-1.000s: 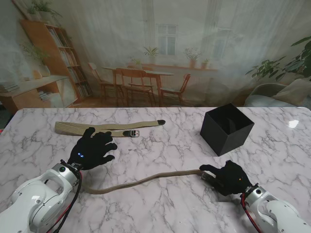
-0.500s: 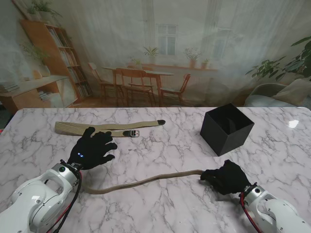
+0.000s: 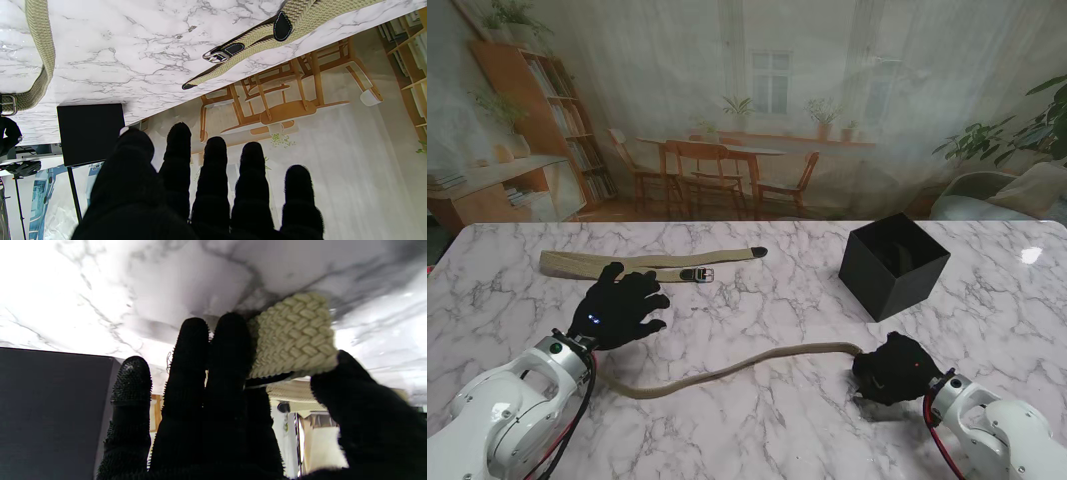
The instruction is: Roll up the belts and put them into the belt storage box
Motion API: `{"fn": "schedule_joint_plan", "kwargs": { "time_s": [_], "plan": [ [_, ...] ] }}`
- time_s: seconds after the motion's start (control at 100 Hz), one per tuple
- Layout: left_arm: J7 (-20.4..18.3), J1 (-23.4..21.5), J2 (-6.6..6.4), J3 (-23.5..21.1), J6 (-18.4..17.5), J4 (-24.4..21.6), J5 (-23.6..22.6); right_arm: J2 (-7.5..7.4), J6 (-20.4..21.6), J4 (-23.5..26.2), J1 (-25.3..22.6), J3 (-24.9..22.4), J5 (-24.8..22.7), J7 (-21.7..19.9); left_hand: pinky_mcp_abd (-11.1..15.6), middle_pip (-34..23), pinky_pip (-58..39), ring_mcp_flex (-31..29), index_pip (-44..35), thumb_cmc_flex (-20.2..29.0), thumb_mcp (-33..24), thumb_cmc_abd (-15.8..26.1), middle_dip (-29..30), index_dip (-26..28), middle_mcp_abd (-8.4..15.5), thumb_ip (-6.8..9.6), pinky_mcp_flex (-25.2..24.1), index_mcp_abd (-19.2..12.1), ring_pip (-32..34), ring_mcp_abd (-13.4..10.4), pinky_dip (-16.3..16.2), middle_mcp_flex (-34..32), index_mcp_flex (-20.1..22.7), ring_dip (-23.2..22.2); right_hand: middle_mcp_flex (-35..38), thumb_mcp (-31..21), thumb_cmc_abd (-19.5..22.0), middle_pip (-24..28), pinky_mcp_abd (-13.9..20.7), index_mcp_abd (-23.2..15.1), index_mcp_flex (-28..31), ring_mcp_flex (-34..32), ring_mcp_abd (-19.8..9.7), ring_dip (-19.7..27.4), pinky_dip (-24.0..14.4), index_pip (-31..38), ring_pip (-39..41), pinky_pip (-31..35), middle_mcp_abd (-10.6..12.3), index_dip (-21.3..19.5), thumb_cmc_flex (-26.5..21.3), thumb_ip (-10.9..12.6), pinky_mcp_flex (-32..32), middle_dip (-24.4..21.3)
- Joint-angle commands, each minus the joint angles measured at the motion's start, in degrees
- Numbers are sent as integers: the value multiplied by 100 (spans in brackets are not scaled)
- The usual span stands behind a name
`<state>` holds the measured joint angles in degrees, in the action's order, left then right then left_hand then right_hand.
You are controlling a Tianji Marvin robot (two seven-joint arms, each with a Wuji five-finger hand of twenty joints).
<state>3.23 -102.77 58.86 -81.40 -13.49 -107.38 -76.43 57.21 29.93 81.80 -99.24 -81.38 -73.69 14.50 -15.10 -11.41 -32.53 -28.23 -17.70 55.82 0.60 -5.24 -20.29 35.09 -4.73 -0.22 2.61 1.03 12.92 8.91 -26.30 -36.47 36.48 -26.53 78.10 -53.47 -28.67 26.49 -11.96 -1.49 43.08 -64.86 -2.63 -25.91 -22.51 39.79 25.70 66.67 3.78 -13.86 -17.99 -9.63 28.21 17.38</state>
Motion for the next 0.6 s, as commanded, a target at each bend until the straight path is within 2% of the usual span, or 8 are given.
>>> {"fn": "schedule_joint_plan", "kwargs": {
  "time_s": [0.0,0.13,0.21,0.41,0.5,0.56,0.58,0.59],
  "plan": [
    [-109,21,13,25,-5,22,24,-18,27,173,-96,-20,-4,-42,-239,40,218,-41,34,-65,55,245,-55,0,-105,-107,-124,104,-35,110,-5,-116,32,-40,-257,101,201,-392,22,671,-279,228,-381,125,60,-21,-320,-119,401,-186,356,160,-168,-157],
    [-128,29,17,18,0,33,69,12,136,663,-259,-265,263,-1008,-249,50,245,-39,65,-126,54,270,-56,-12,-113,-106,-126,118,-37,110,-2,-117,35,-41,-656,147,192,-659,47,1036,-743,566,-508,271,94,-233,-558,-317,422,-207,348,133,-427,-372],
    [-129,29,18,7,8,36,77,10,176,895,-329,-381,383,-1516,-249,54,253,-35,76,-122,45,264,-57,-12,-107,-104,-123,120,-39,106,-4,-117,35,-42,-978,-20,56,-889,78,1259,-1078,836,-584,450,103,-387,-771,-435,405,-221,235,227,-553,-597],
    [-115,28,23,-24,18,48,99,-26,141,1427,-480,-564,611,-2711,-248,61,281,-45,94,-123,41,242,-58,-7,-115,-103,-123,118,-40,118,-4,-126,36,-42,-1536,-2148,-898,-1964,156,1547,-1979,1517,-856,969,132,-644,-1147,-700,564,-465,-541,815,-875,-1117],
    [-98,28,24,-35,16,57,99,-40,71,1470,-484,-545,473,-2732,-251,61,288,-41,98,-120,36,238,-59,-3,-116,-101,-117,121,-43,118,-7,-130,35,-41,-1405,-2631,-1128,-2109,212,1477,-1916,1542,-1000,1062,115,-572,-1129,-652,696,-566,-1002,894,-809,-1185],
    [-85,28,24,-39,19,64,101,-54,48,1406,-458,-504,94,-2493,-258,60,295,-42,99,-117,35,235,-61,-1,-115,-100,-119,130,-41,121,-8,-133,36,-43,-1108,-2599,-1139,-2013,289,1234,-1569,1363,-1142,1088,99,-352,-1025,-544,864,-661,-1196,828,-626,-1151],
    [-82,28,25,-40,20,65,101,-58,20,1384,-450,-483,-14,-2380,-255,61,296,-41,99,-117,35,239,-61,1,-114,-100,-116,126,-42,114,-9,-130,37,-43,-1027,-2481,-1091,-1973,297,1136,-1447,1318,-1167,1109,107,-274,-995,-514,916,-687,-1182,781,-583,-1133],
    [-80,28,25,-40,20,66,101,-60,-1,1374,-448,-471,-63,-2322,-256,60,297,-44,98,-119,37,235,-61,2,-116,-101,-115,129,-41,116,-9,-132,40,-43,-962,-2287,-1072,-1936,307,1049,-1344,1287,-1184,1120,112,-207,-974,-493,946,-708,-1098,681,-559,-1112]
  ]
}}
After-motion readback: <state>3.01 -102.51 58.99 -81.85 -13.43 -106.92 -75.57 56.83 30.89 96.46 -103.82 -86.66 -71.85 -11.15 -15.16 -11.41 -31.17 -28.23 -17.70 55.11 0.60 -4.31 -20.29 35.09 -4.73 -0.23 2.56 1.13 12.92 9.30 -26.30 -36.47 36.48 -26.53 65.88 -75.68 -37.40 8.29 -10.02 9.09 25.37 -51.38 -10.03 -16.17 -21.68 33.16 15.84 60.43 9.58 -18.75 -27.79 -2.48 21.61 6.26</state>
